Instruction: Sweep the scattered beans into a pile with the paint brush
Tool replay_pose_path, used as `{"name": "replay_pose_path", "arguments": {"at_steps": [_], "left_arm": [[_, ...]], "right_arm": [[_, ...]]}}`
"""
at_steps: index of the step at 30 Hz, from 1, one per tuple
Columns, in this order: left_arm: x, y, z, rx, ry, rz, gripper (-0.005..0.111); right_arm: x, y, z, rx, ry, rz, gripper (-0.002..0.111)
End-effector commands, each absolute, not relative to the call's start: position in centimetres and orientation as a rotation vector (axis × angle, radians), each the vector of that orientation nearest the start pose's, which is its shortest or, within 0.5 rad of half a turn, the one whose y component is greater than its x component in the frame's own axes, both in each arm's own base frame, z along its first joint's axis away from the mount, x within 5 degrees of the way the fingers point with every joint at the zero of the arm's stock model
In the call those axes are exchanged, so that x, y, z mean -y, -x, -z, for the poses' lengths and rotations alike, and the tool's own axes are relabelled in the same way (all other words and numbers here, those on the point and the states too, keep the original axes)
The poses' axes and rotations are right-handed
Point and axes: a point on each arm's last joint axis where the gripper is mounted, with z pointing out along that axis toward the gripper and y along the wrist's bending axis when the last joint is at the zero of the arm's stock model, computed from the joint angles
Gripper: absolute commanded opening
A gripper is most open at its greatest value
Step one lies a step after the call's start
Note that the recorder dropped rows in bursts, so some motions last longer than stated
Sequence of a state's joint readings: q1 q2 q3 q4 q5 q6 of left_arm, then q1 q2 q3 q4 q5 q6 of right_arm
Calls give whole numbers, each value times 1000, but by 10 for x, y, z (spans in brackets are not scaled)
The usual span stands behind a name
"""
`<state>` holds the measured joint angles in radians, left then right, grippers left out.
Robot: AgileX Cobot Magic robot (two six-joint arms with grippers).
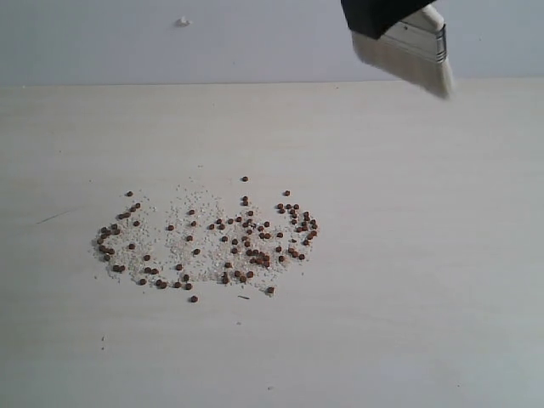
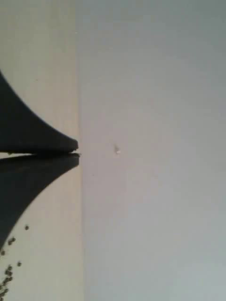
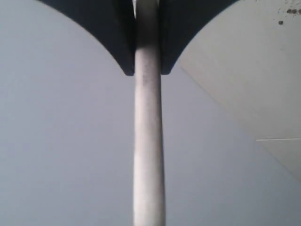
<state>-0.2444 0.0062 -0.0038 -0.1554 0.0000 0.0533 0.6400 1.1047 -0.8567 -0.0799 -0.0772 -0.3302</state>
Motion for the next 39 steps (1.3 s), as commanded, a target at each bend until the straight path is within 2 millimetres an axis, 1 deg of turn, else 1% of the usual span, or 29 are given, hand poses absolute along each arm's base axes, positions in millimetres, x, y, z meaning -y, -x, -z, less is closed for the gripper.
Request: {"name": "replay_pose_path", "arguments": {"at_steps": [1,3,4,6,9,11,15,18,20,21,24,27,30,34,36,39], "left_arm": [[16,-54,-200,-1629,-136,292,1],[16,-54,-199,-1648,-134,297,1],[16,-54,-198,-1652,-138,294,1],[16,-54,-197,-1663,-146,289,1],[16,-54,-196,-1672,-149,289,1],[16,-54,-196,-1672,-149,289,1],[16,-54,-196,-1671,-144,293,1],[16,-54,-196,-1671,-144,293,1],[16,-54,-196,-1671,-144,293,1],[16,-54,-196,-1671,-144,293,1],[16,-54,-196,-1671,-144,293,1],[16,-54,-196,-1671,-144,293,1],[16,-54,-196,-1671,-144,293,1],[16,-54,-196,-1671,-144,293,1],[16,-54,-196,-1671,-144,293,1],[16,-54,-196,-1671,-144,293,1]], "right_arm": [[-149,-201,-349,-1329,782,-171,0],[-146,-208,-337,-1352,711,-125,0],[-141,-212,-331,-1386,633,-109,0],[-130,-222,-318,-1440,471,-8,0],[-118,-234,-299,-1500,316,136,0],[-121,-241,-286,-1548,309,155,0],[-139,-253,-252,-1640,502,155,0],[-145,-262,-227,-1683,542,204,0],[-143,-269,-216,-1675,491,261,0],[-142,-272,-211,-1669,438,274,0],[-142,-279,-195,-1667,311,235,0],[-144,-283,-178,-1680,244,204,0],[-152,-281,-166,-1668,257,208,0],[-171,-271,-154,-1603,287,227,0],[-181,-266,-147,-1613,299,222,0],[-192,-265,-138,-1632,309,229,0]]}}
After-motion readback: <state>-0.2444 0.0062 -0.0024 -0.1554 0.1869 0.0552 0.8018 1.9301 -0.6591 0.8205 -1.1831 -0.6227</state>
